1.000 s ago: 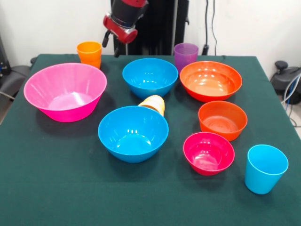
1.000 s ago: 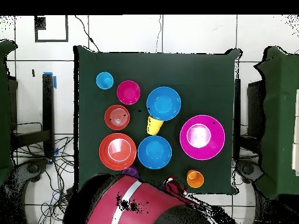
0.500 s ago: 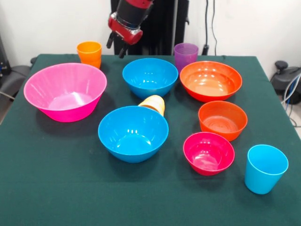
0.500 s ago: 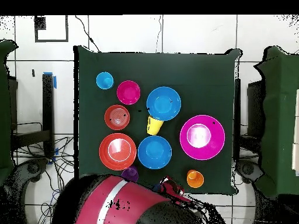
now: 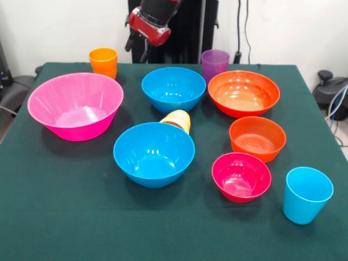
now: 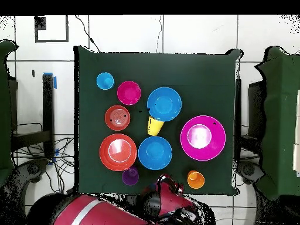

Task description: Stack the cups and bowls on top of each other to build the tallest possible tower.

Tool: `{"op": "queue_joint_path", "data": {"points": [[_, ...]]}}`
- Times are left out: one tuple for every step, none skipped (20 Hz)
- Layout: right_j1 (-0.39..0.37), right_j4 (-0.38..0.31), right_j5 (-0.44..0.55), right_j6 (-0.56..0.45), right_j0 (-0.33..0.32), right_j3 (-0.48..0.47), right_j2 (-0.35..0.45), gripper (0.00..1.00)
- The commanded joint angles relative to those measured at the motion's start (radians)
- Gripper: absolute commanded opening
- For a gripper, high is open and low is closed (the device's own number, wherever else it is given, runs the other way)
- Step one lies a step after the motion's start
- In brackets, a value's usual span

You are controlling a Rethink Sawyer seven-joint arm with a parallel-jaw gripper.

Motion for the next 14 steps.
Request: {"op": "queue_joint_path", "data": {"points": [[-0.063,0.001,0.190,0.029,0.021,-0.100,0.032,1.00],[-0.068,-0.005,0.199,0.024,0.021,-0.106,0.031,1.00],[-0.072,-0.011,0.209,0.019,0.022,-0.111,0.031,1.00],[-0.078,-0.021,0.219,0.011,0.019,-0.119,0.033,1.00],[-0.080,-0.030,0.227,0.004,0.015,-0.127,0.036,1.00],[-0.085,-0.042,0.233,-0.006,0.013,-0.137,0.037,1.00],[-0.085,-0.048,0.237,-0.008,0.010,-0.140,0.040,1.00],[-0.087,-0.056,0.238,-0.011,0.007,-0.145,0.043,1.00],[-0.086,-0.061,0.235,-0.008,0.002,-0.143,0.047,1.00],[-0.084,-0.066,0.233,-0.003,-0.001,-0.145,0.050,1.00],[-0.082,-0.071,0.228,0.002,-0.004,-0.145,0.051,1.00],[-0.081,-0.076,0.227,0.005,-0.008,-0.146,0.055,1.00],[-0.077,-0.081,0.220,0.010,-0.013,-0.145,0.060,1.00],[-0.076,-0.086,0.218,0.013,-0.017,-0.147,0.063,1.00]]}}
